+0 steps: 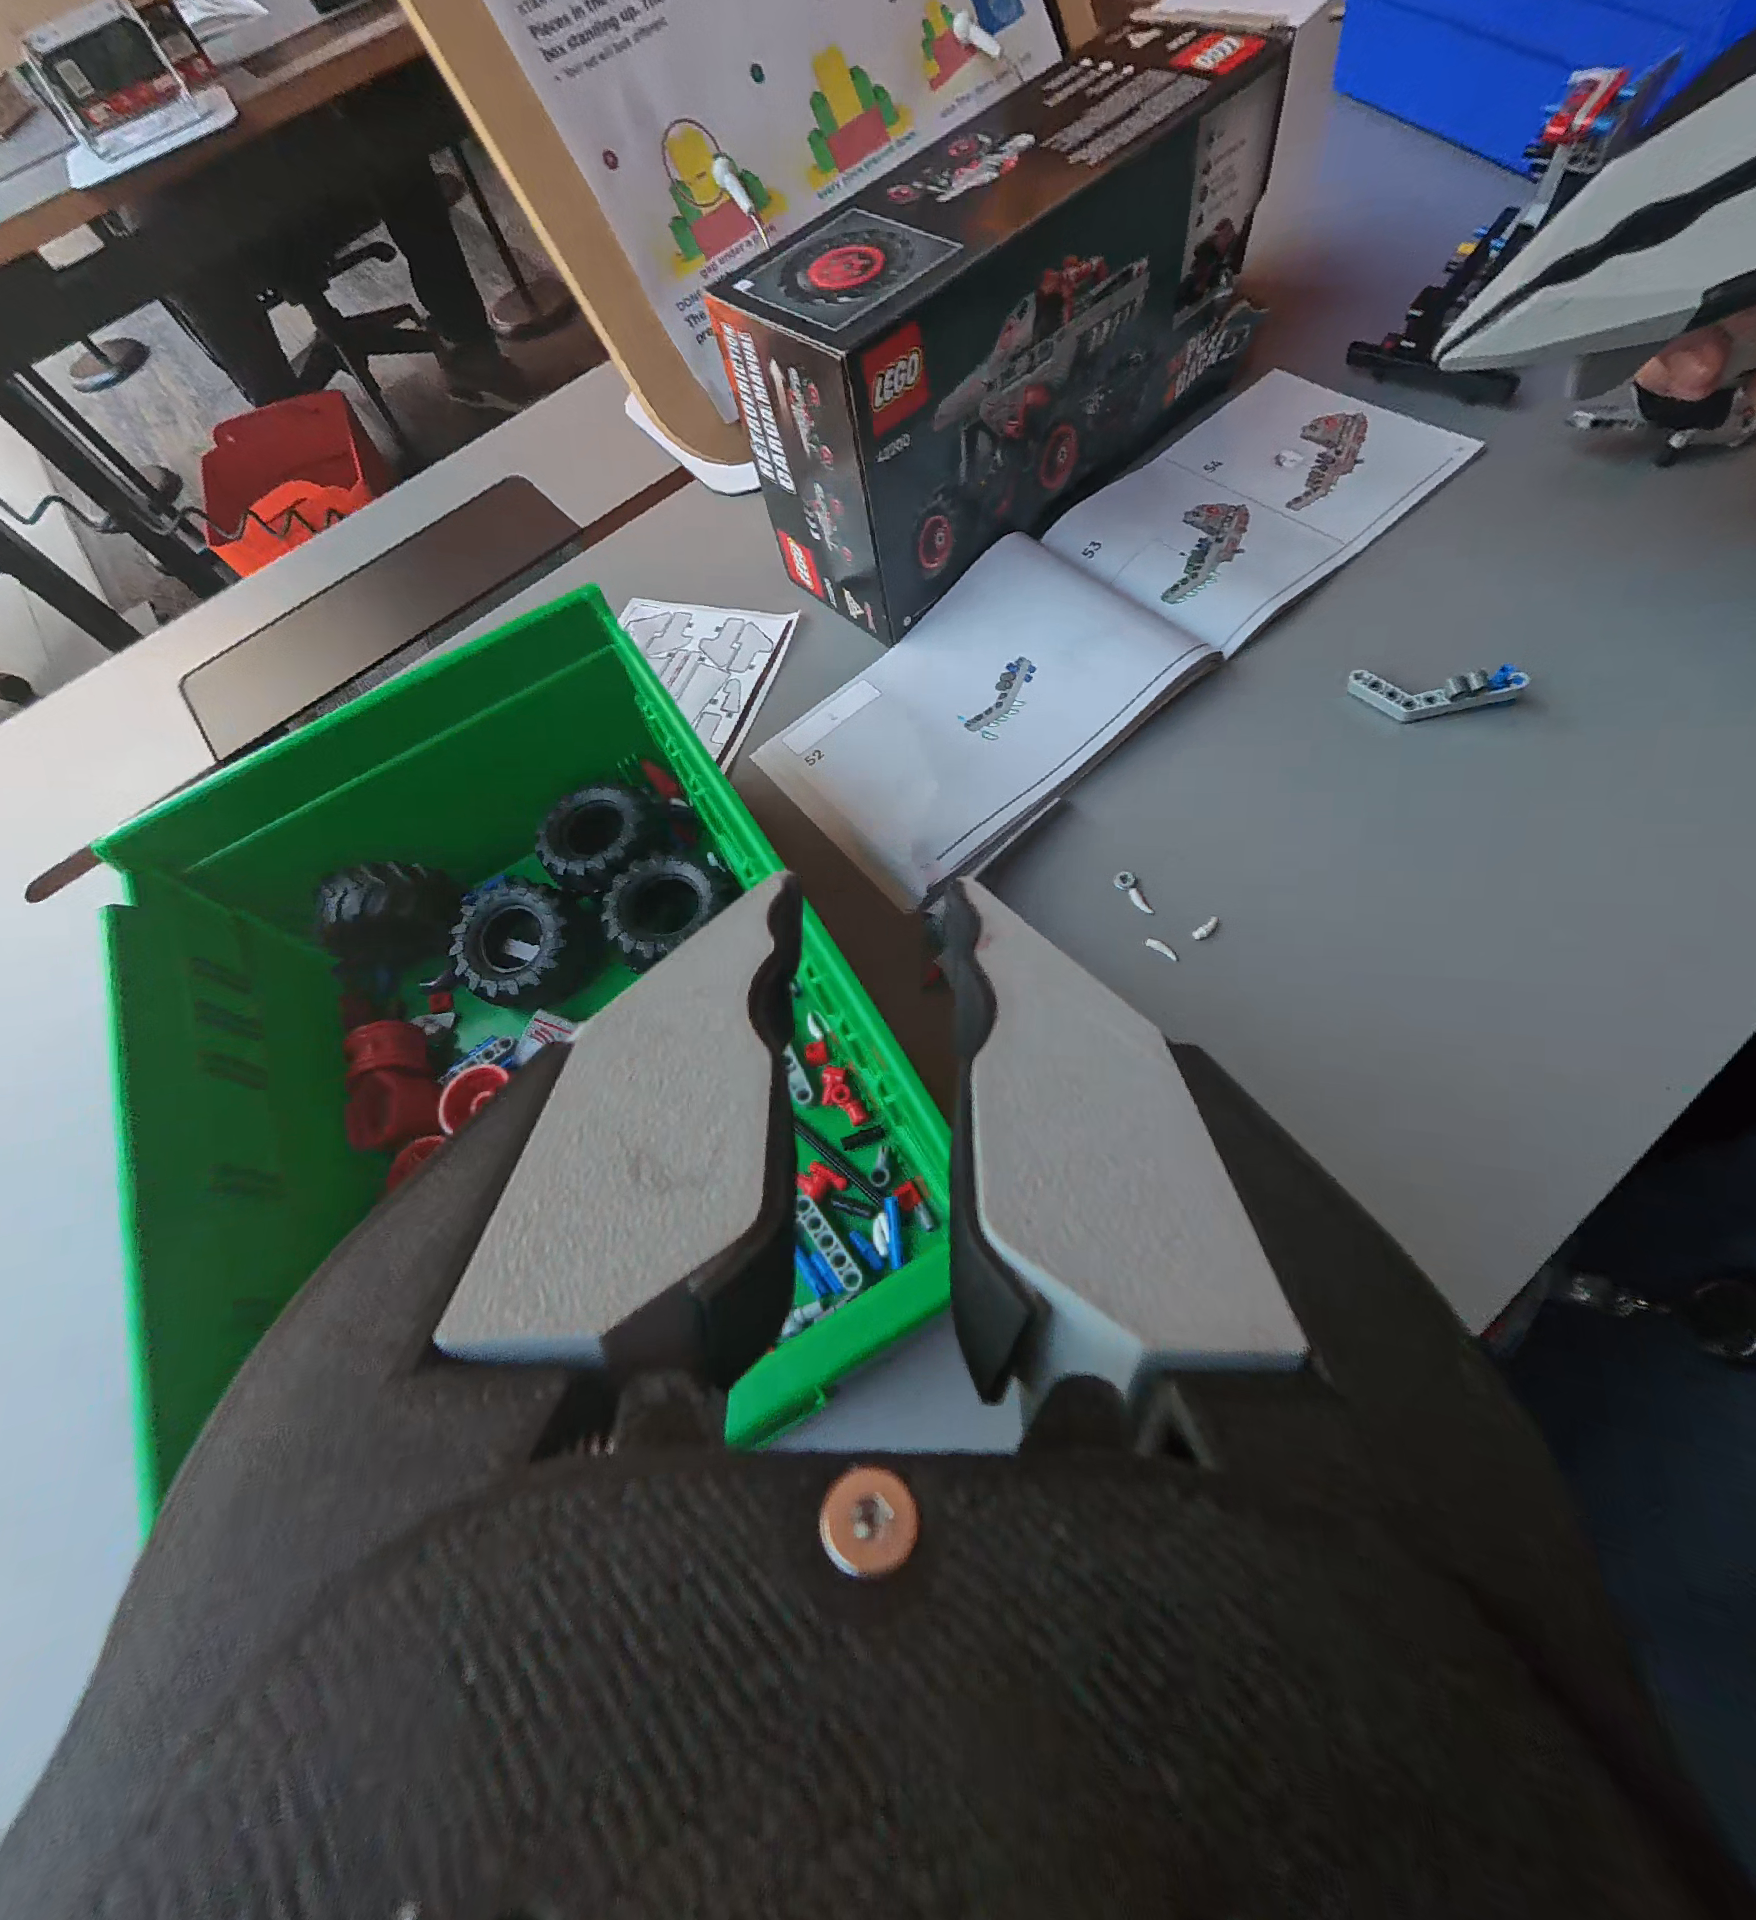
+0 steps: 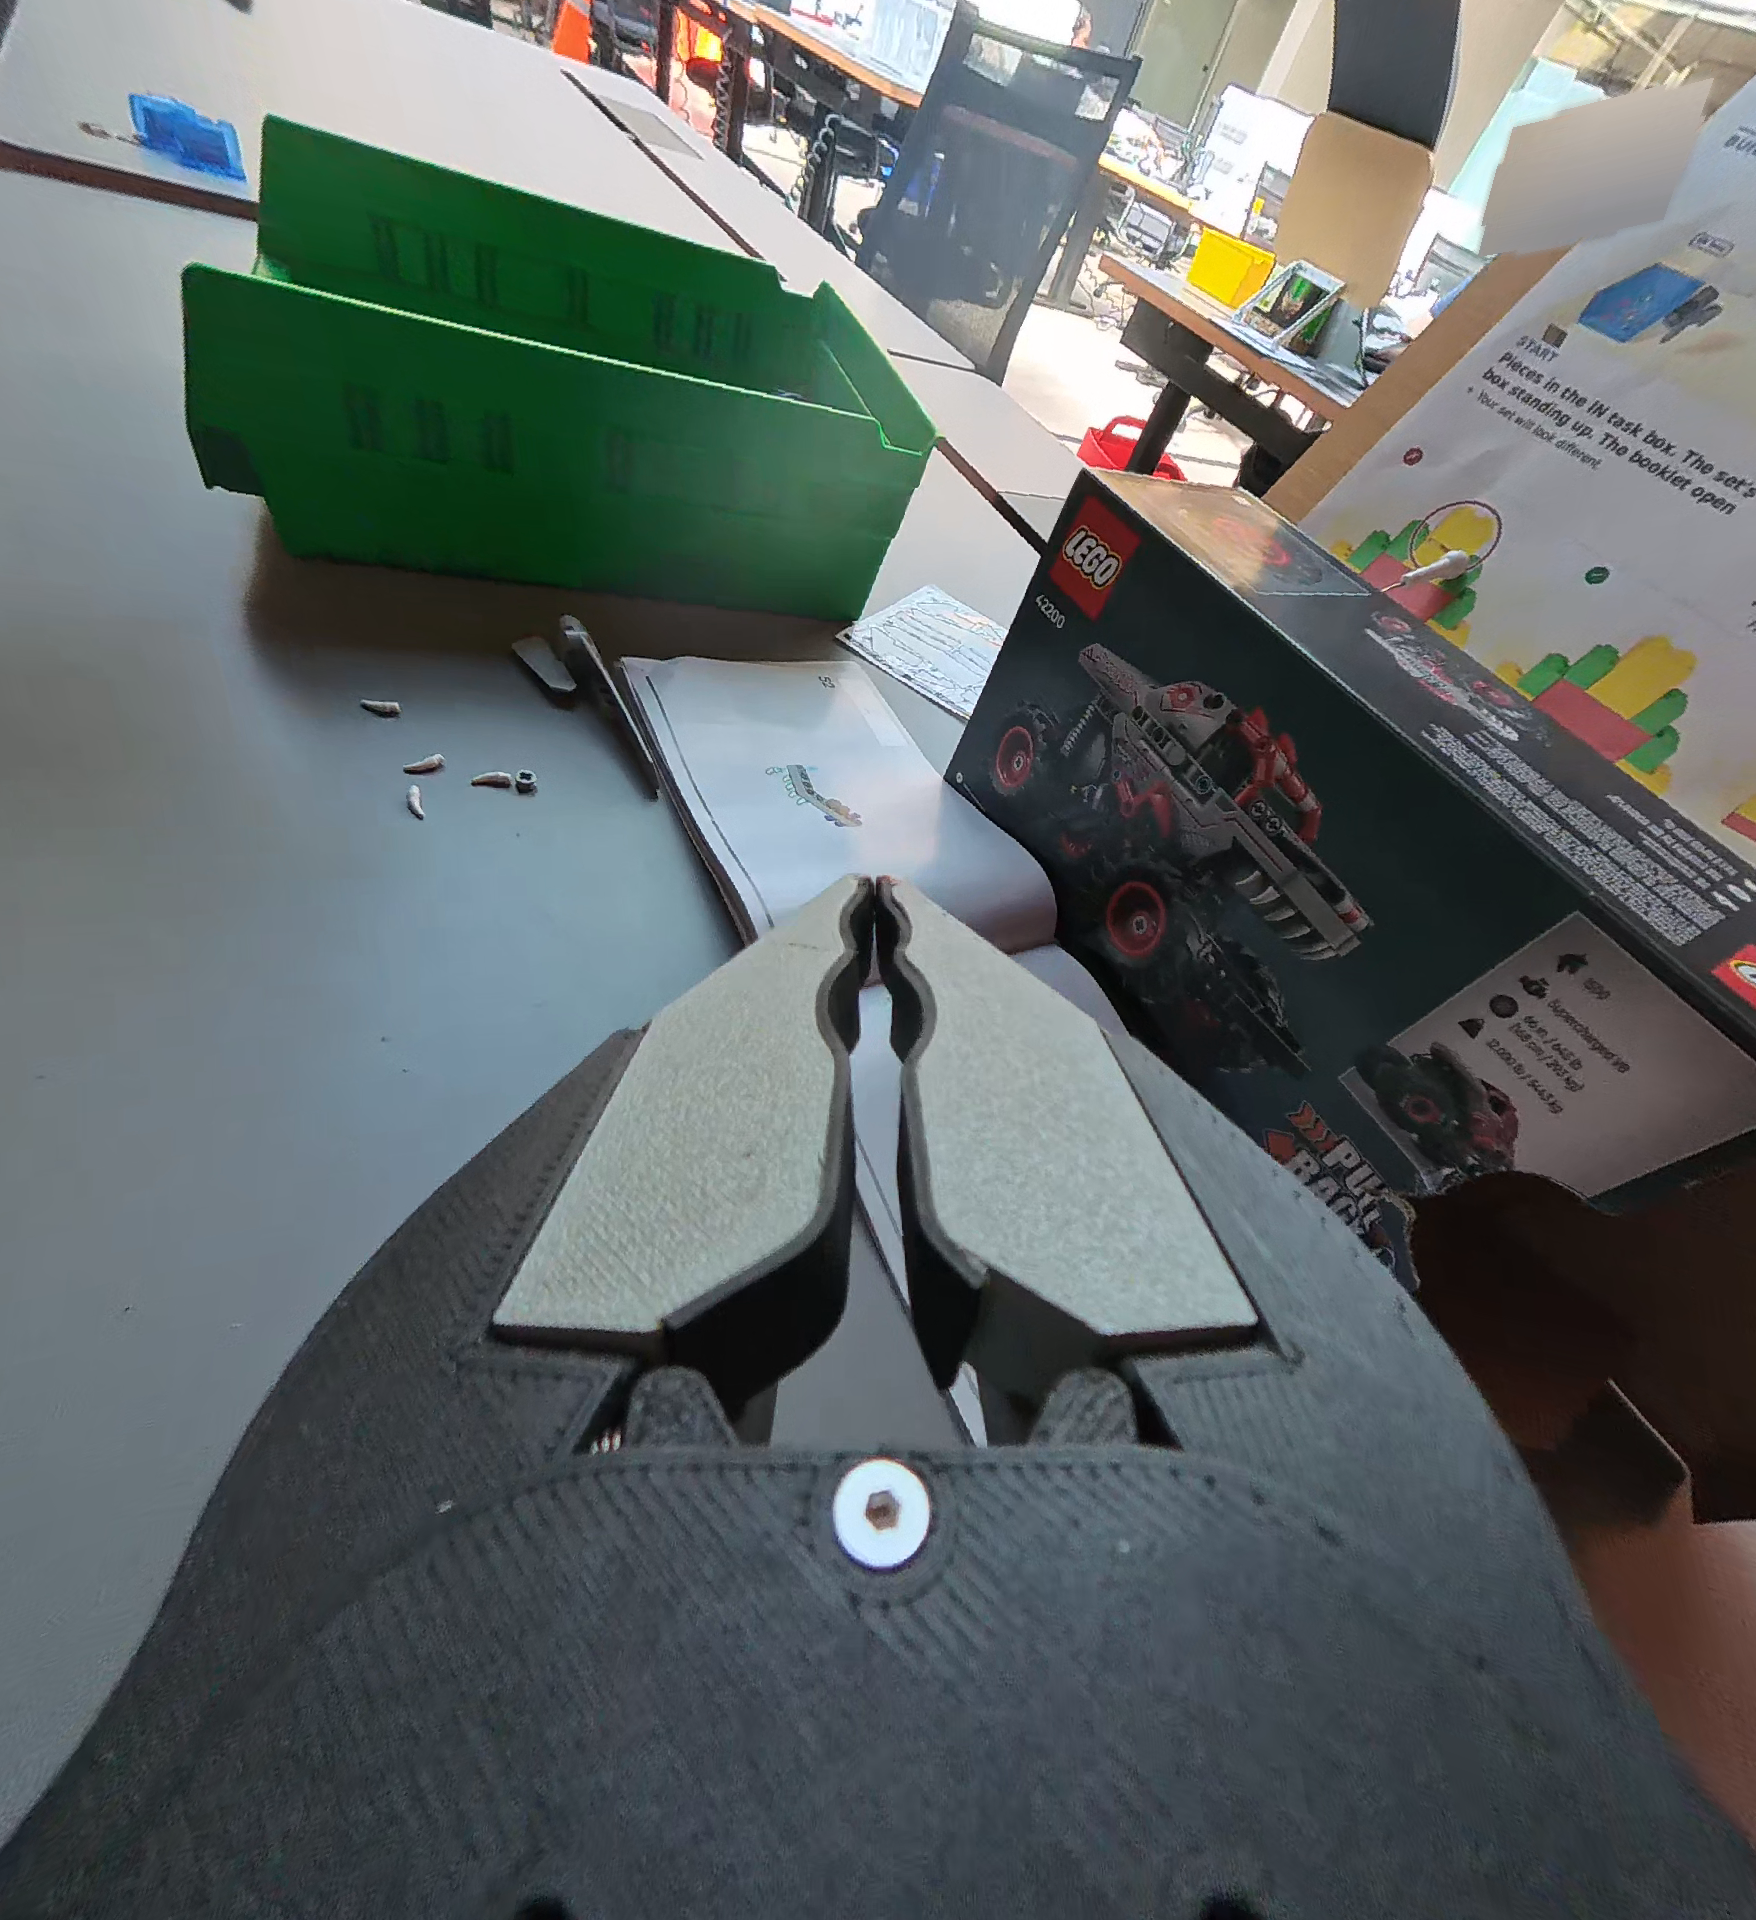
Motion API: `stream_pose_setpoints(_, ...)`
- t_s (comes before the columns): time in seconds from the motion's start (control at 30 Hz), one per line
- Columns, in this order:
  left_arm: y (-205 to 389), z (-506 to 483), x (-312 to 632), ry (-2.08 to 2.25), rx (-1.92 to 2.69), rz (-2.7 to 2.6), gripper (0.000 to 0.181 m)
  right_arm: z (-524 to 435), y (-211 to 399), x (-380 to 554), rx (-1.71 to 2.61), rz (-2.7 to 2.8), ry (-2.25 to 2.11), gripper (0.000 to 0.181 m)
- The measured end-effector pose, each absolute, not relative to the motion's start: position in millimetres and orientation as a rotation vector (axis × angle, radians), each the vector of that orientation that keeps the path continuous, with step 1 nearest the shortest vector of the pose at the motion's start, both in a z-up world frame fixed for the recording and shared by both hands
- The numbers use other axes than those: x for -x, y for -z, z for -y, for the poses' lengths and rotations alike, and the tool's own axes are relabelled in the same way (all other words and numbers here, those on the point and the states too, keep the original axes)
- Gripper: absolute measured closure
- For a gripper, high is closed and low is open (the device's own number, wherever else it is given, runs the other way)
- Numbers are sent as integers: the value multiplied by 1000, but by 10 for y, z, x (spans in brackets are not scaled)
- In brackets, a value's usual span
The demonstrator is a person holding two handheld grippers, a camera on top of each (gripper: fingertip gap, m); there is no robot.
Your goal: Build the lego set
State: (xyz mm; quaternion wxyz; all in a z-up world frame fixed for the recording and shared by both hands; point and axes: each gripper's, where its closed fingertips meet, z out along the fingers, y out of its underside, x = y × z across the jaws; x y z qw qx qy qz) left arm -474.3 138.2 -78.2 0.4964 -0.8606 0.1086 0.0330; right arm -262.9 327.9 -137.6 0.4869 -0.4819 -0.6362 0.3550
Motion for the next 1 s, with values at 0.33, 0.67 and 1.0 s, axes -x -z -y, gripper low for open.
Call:
stream_pose_setpoints(0.33, 885, -1335, 4918, -53, 2094, -245, 156, -3362, 1439, 2654, 1221, 1530, -874, 181)
stream_pose_setpoints(0.67, 969, -1359, 5045, -28, 2103, -196, 156, -3398, 1357, 2630, 1236, 1481, -891, 181)
stream_pose_setpoints(1.0, 1396, -1187, 5310, -5, 2382, -285, 159, -3541, 1362, 2581, 1288, 1437, -866, 181)
